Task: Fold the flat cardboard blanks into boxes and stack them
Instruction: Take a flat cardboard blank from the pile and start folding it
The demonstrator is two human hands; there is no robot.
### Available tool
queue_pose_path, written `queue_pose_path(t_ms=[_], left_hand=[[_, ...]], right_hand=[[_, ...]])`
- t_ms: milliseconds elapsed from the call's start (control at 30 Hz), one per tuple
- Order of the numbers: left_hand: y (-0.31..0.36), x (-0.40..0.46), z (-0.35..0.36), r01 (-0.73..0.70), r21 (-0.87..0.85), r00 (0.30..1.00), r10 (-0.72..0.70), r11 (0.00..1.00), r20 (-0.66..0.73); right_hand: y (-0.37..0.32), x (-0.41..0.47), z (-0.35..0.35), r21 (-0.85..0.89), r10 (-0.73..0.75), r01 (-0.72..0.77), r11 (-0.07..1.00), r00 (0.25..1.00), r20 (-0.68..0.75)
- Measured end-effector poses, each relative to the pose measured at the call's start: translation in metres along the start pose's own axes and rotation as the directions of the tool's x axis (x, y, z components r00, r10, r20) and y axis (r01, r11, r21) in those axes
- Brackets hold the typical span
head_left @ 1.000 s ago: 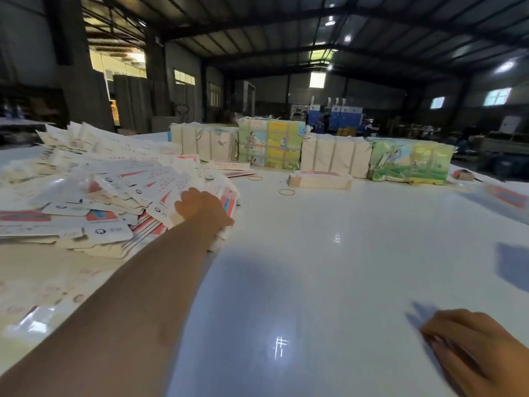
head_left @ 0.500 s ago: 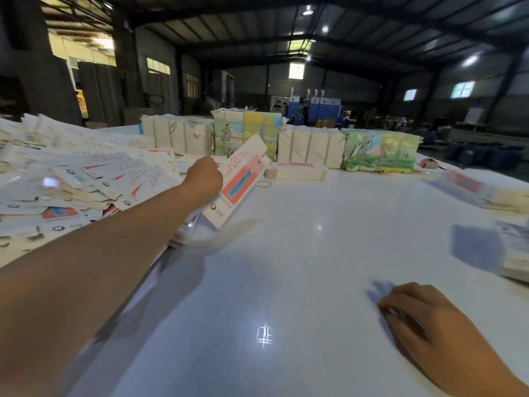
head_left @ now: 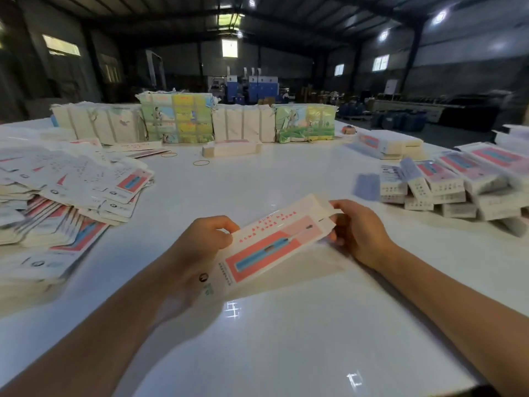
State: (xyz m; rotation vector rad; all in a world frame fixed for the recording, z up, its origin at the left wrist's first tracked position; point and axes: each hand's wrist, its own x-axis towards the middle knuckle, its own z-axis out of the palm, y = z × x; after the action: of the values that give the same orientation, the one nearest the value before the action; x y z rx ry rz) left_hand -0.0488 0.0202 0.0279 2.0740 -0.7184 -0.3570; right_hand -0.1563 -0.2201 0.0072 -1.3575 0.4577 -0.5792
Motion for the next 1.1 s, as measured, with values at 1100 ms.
queue_pose_path(t_ms=[1100], left_hand=[[0.003,0.003,0.037,-0.190,0.692,0.882,0.431,0.696,-0.191]], right_hand=[[0.010,-0.036,0.029,-0.444,-0.522,0.525,0.726,0.841,0.142]])
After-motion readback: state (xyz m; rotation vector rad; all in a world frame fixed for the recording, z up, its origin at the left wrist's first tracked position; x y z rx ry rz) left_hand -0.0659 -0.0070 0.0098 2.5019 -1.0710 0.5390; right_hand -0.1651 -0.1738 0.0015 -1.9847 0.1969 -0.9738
